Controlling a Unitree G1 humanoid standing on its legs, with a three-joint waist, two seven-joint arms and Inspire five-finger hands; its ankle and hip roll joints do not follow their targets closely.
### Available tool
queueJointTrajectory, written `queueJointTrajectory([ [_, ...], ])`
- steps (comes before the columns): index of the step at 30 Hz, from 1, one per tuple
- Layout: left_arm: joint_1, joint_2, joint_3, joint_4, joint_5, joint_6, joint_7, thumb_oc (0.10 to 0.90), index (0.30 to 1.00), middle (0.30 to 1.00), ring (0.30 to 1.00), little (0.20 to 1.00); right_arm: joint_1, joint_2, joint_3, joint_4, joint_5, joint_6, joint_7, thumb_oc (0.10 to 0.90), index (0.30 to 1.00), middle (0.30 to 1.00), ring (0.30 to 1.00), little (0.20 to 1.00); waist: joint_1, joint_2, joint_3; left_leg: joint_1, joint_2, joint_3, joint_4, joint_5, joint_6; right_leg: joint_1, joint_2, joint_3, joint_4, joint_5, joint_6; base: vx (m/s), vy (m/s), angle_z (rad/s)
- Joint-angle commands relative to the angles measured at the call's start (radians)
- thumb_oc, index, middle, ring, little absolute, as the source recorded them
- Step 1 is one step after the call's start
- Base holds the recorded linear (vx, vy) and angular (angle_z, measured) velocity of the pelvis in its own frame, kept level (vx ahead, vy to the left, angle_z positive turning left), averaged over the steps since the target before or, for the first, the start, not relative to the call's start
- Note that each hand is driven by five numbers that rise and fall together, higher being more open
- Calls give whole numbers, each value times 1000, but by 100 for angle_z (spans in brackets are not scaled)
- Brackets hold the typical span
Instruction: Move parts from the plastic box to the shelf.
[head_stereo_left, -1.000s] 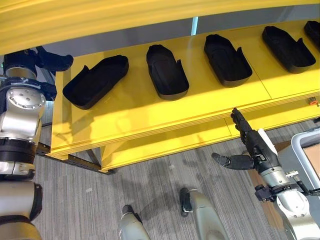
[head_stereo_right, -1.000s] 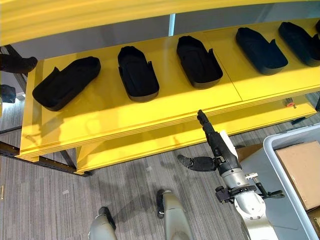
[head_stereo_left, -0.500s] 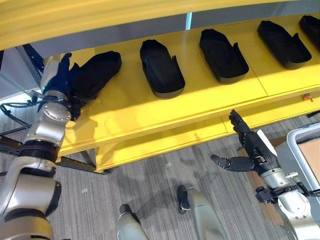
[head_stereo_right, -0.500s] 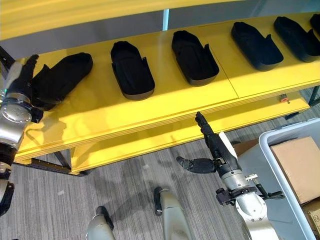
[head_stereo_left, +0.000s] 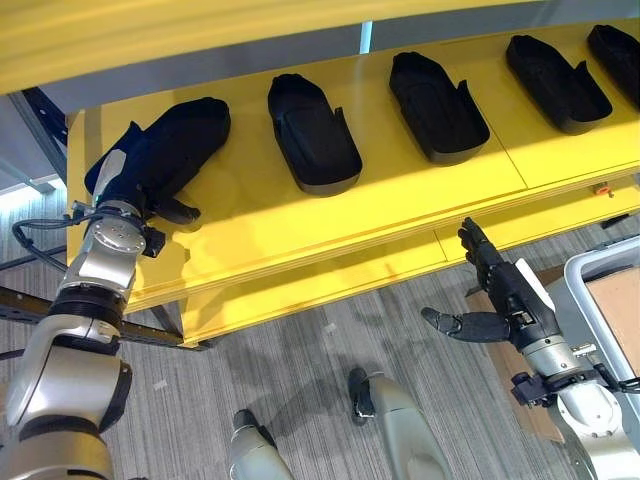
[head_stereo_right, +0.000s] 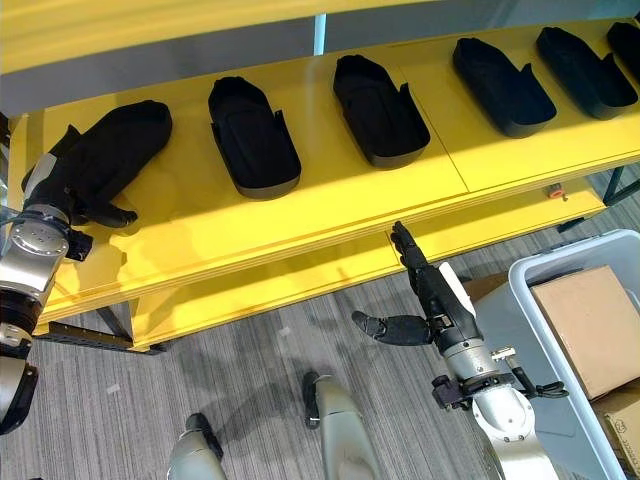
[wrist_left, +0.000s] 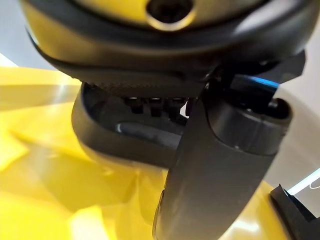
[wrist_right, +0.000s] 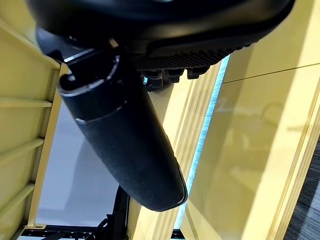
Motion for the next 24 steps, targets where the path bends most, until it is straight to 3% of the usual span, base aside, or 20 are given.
queueJointTrajectory([
  [1,-50,17,67,-24,-35,-31,15,900,1000,1000,1000,1000,-52,-21,-41,-141,56,-112,-25,900,1000,1000,1000,1000,-12,13,-76,-64,19,-8,42,17,56,52,-59,57,-45,45,117,0,0,0],
  [24,-101,17,10,97,42,22,-116,900,1000,1000,1000,1000,-45,-18,-49,-143,79,-88,3,900,1000,1000,1000,1000,-14,20,-82,-57,20,0,41,15,53,53,-54,66,-45,51,115,-1,1,-1],
])
